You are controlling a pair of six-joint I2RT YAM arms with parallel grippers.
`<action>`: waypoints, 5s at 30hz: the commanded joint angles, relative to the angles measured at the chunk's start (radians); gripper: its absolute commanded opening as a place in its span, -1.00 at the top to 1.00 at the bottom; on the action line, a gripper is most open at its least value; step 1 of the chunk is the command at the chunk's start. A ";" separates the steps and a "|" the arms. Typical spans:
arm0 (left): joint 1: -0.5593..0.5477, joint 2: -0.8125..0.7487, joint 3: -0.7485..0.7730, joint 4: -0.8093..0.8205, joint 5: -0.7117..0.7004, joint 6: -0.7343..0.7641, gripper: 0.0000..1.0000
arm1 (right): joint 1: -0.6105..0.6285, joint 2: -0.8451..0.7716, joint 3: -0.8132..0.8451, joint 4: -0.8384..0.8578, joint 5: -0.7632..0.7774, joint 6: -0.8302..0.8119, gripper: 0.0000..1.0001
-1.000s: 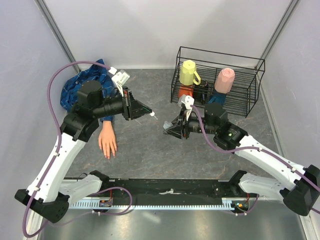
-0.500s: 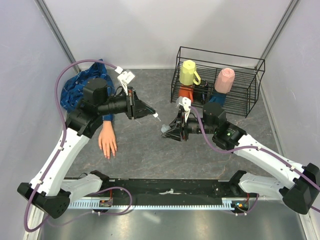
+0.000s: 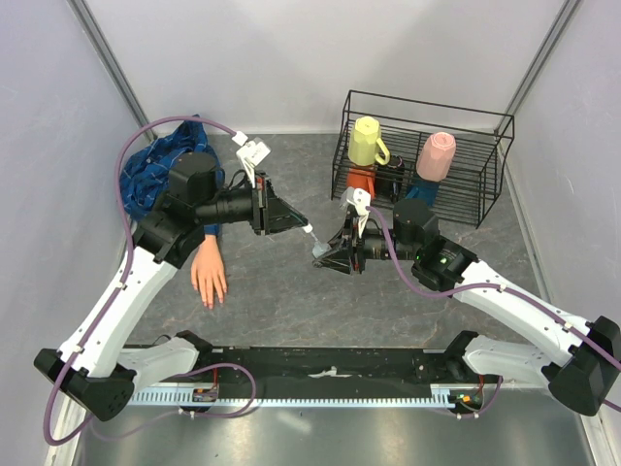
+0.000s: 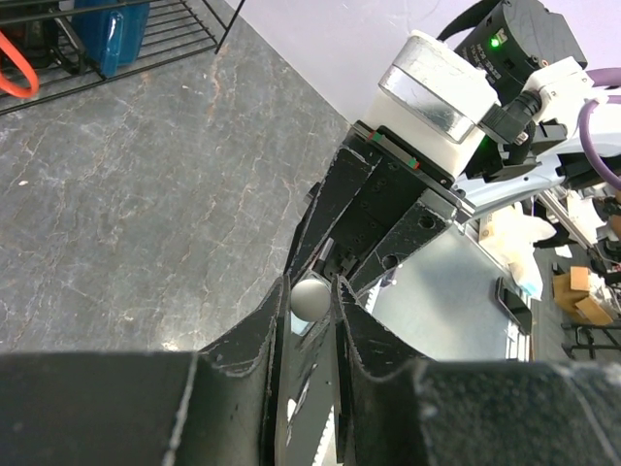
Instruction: Paint the nails
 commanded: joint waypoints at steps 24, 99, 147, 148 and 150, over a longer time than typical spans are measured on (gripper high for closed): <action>-0.025 0.006 0.009 0.031 0.001 -0.021 0.96 | 0.002 -0.045 0.033 0.052 0.018 -0.023 1.00; -0.206 -0.007 -0.103 0.112 -0.098 0.016 0.97 | 0.002 -0.208 -0.056 0.357 0.159 0.207 1.00; -0.218 -0.123 0.052 0.029 -0.188 0.087 -0.61 | 0.002 -0.205 0.031 0.217 0.130 0.115 1.00; -0.218 -0.138 0.048 0.034 -0.227 0.076 -0.58 | 0.002 -0.203 0.034 0.210 0.139 0.113 1.00; -0.218 -0.169 0.039 0.045 -0.357 0.010 -0.40 | 0.002 -0.198 0.047 0.194 0.176 0.116 1.00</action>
